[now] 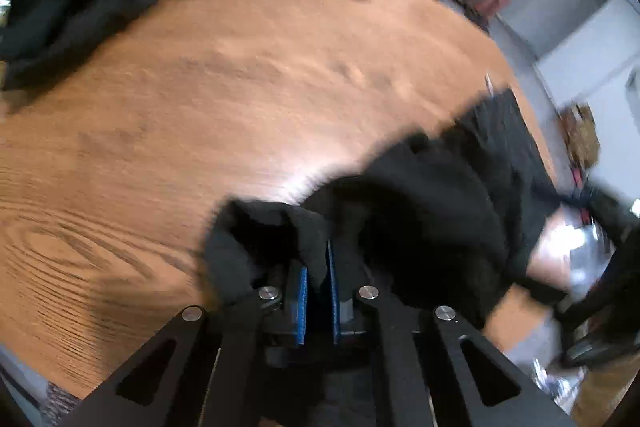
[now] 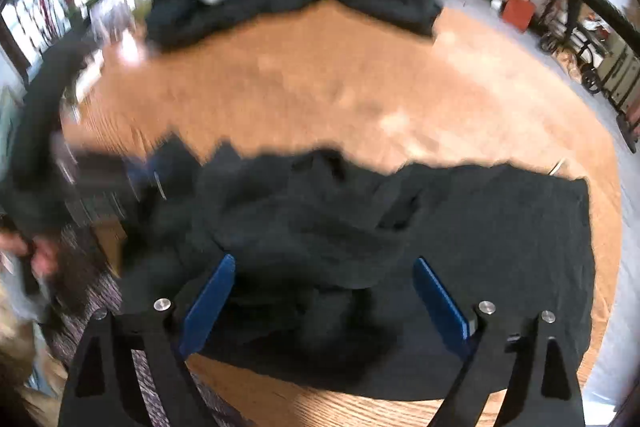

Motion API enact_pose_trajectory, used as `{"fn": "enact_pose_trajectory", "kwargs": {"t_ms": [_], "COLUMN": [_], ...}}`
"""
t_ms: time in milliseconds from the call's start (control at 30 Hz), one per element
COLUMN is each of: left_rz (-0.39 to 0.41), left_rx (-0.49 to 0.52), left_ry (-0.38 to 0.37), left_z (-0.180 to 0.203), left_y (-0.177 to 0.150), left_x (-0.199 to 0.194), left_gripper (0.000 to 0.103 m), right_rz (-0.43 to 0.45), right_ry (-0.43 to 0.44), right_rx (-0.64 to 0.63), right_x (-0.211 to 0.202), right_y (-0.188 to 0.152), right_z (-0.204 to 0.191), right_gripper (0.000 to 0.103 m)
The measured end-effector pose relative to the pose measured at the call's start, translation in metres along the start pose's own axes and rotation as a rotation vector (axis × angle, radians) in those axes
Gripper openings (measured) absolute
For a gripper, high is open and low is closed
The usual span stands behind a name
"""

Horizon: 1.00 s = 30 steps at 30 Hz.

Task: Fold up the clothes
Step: 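Fold the held garment edge over with the left gripper toward the right gripper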

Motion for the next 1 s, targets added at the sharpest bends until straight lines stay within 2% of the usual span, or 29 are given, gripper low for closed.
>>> {"fn": "enact_pose_trajectory", "kwargs": {"t_ms": [33,100,133,167,200,267,333,433,467,533,600,633,667,700,800,833,933,1000], "left_rz": [0.016,0.033,0.037,0.042,0.042,0.059,0.079,0.109,0.119,0.147,0.166,0.178,0.189,0.197,0.212,0.214,0.216,0.221], "left_rx": [-0.03,-0.08,-0.089,-0.098,-0.101,-0.097,-0.113,-0.162,-0.183,-0.197,-0.238,-0.258,-0.278,-0.288,-0.31,-0.319,-0.331,-0.324], "left_ry": [0.009,0.018,0.021,0.024,0.02,0.03,0.041,0.026,0.015,0.045,0.064,0.065,0.065,0.071,0.078,0.063,-0.044,-0.111], "left_z": [-0.011,-0.028,-0.032,-0.037,-0.038,-0.04,-0.045,-0.056,-0.06,-0.069,-0.083,-0.089,-0.096,-0.1,-0.108,-0.109,-0.099,-0.088], "left_y": [0.006,0.017,0.021,0.025,0.028,0.034,0.038,0.044,0.047,0.052,0.056,0.057,0.058,0.059,0.061,0.062,0.068,0.074], "left_x": [-0.004,-0.007,-0.007,-0.006,-0.005,-0.005,-0.008,-0.012,-0.014,-0.018,-0.021,-0.023,-0.025,-0.026,-0.029,-0.031,-0.044,-0.055], "left_gripper": [0.006,0.005,0.005,0.005,0.005,0.005,0.005,0.005,0.005,0.005,0.005,0.005,0.005,0.005,0.005,0.004,0.004,0.004], "right_rz": [-0.032,-0.042,-0.033,-0.024,-0.017,-0.002,0.068,0.225,0.265,0.339,0.361,0.352,0.312,0.273,0.168,0.133,0.035,0.03], "right_ry": [0.022,0.072,0.09,0.106,0.117,0.116,0.053,-0.029,-0.049,-0.091,-0.139,-0.142,-0.12,-0.096,0.009,0.044,0.142,0.154], "right_rx": [0.003,0.03,0.033,0.034,0.031,0.041,0.032,0.084,0.1,0.134,0.172,0.188,0.205,0.216,0.171,0.156,0.113,0.114], "right_x": [0.01,0.022,0.025,0.028,0.029,0.02,-0.003,-0.06,-0.076,-0.105,-0.111,-0.106,-0.092,-0.079,-0.041,-0.029,0.005,0.011], "right_y": [-0.006,-0.014,-0.017,-0.019,-0.019,-0.01,0.004,0.034,0.04,0.05,0.051,0.048,0.041,0.033,0.009,0.001,-0.022,-0.022], "right_z": [-0.005,-0.012,-0.015,-0.017,-0.018,-0.012,0.002,0.035,0.043,0.059,0.072,0.072,0.072,0.069,0.035,0.024,-0.008,-0.015], "right_gripper": [0.092,0.089,0.077,0.058,0.045,0.027,0.016,0.009,0.009,0.009,0.012,0.021,0.046,0.054,0.061,0.067,0.069,0.069]}}
Point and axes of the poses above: each gripper's, at about its wrist camera, not at the fingertips, and x roughly the way its jaws point, z to its right, y to its top, the point moved 6 cm from there along x, roughly the way its jaws point, and after that the axes turned 7 degrees about -y, right-handed, at the moved point
